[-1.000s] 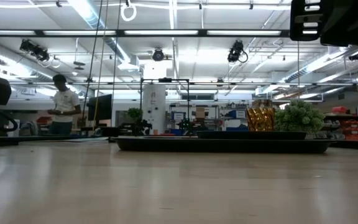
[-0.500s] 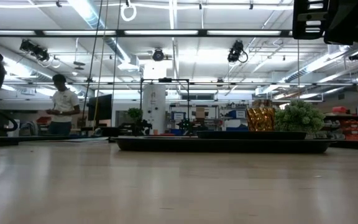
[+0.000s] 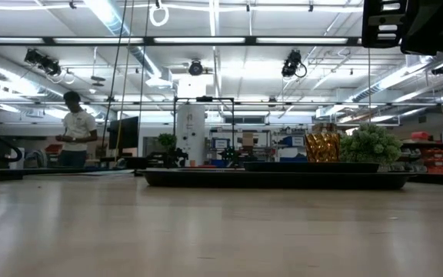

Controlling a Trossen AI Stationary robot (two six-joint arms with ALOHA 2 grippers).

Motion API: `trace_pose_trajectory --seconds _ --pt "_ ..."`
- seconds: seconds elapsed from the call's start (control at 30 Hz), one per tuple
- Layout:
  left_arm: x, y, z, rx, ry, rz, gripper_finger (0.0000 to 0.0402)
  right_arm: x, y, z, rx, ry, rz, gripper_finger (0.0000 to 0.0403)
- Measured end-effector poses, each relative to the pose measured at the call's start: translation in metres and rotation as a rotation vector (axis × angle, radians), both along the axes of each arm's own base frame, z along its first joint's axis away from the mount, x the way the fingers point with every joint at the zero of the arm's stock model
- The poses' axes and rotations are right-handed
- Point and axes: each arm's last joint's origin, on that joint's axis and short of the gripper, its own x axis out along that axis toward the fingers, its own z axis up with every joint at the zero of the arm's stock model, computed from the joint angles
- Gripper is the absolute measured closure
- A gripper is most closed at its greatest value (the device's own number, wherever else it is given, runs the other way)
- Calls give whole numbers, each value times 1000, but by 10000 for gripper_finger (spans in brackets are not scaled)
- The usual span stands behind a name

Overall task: Pick and place plate/cup/fork/spoon on tray
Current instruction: Put the yellow spoon on the black serving tray to the left of the orange fork

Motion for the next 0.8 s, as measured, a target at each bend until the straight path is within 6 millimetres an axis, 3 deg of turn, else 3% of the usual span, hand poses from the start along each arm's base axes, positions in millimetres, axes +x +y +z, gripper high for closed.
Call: trace_pose_trajectory --seconds 0.3,0.5,0.8 --pt "1 6 9 39 -37 26 340 0 0 1 0 -7 2 317" --pt "14 15 15 72 -82 44 340 1 1 2 0 -24 7 317" --pt "54 61 33 215 -113 14 338 2 1 4 12 -43 8 317"
